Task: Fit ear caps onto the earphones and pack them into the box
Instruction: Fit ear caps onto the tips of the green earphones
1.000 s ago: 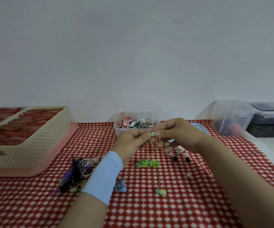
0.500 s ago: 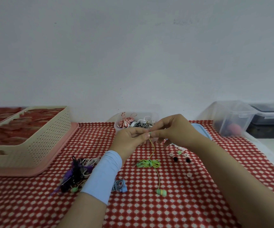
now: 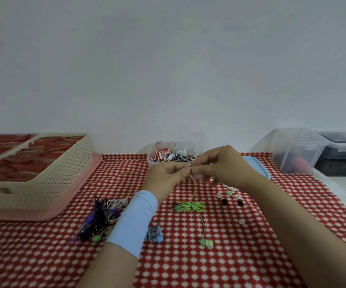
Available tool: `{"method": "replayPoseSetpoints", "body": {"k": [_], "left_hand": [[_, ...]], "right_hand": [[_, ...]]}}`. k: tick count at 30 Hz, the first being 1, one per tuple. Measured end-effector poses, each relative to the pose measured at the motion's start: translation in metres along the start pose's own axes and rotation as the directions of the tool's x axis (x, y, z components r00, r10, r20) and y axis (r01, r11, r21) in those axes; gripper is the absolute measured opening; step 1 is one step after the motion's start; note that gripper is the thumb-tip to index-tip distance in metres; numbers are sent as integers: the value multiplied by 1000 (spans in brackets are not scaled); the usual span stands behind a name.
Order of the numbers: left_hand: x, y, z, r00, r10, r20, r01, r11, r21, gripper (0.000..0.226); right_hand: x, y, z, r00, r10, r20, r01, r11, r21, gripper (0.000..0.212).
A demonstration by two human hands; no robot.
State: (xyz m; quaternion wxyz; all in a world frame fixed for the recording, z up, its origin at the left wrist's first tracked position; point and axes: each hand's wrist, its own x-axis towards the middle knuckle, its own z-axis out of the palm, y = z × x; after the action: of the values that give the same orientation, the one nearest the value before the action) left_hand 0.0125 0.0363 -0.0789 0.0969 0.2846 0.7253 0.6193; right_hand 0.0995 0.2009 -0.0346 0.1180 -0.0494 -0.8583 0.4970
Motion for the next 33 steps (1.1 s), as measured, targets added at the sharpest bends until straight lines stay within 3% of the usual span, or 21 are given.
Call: {"method": "replayPoseSetpoints", "body": {"k": [5,11,14,17,24,33], "left_hand": [[1,-1,-1,999,-20,29,21,999,-31,16],[2,-7,-2,990,-49,134,60,995,-81,23],[1,-10,0,980,-71,188,95,988,-122,40],[0,-12,1,986,-69,153,94,982,-164,30],[-2,-5,1,973,-96,210,150,954,-261,35],[-2,-6,1,968,-63,243,135,946,-294,41]], "right_hand": [[-3,1,-10,975,156,160,-191,954,232,23],[-2,10,-11,933,201,298,-307,877,370,24],[-1,12,-9,939,197,282,-295,882,367,22],[-2,13,-5,956,179,233,-250,913,323,10],[-2,10,-10,941,166,296,-280,872,402,23],[1,15,-6,925,148,351,-295,861,415,12]]}}
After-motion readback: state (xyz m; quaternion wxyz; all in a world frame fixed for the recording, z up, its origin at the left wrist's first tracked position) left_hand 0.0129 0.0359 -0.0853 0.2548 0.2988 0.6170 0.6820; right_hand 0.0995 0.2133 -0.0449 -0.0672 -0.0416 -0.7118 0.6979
